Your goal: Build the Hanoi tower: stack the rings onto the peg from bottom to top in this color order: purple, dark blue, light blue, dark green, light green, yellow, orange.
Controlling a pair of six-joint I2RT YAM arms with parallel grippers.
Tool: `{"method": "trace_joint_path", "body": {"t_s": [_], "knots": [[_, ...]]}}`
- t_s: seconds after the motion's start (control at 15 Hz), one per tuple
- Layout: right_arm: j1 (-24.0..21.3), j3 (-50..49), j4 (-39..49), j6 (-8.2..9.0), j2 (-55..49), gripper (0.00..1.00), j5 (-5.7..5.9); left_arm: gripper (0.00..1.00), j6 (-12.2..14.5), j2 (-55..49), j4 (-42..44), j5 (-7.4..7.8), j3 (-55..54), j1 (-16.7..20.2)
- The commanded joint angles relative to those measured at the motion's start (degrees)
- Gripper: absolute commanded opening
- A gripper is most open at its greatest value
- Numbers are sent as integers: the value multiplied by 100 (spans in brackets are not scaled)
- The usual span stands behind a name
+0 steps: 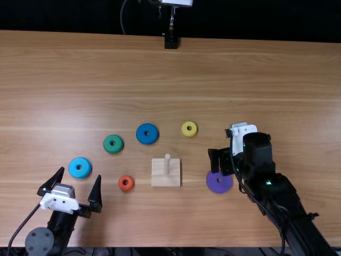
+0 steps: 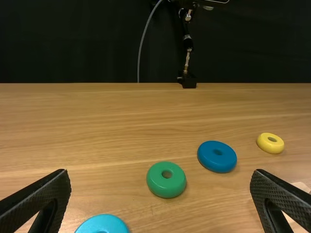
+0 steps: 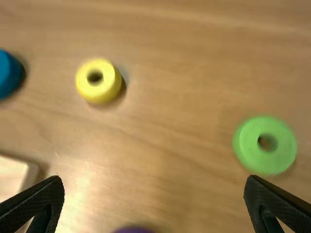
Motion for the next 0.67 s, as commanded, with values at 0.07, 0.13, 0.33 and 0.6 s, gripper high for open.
{"method": "trace_joint_path", "body": {"t_s": [0.07,0.13,0.33,0.6], "knots": [[293,370,-370,-29,297,100,-27,100,45,-67,-52,141,-106,38],[320,396,-549,-29,367,100,-27,100,45,-67,-52,141,-106,38],[434,414,-634,-19,552,100,-16,100,45,-67,-62,141,-106,38],[434,423,-866,-40,903,100,26,100,45,-67,-62,141,-106,38]]}}
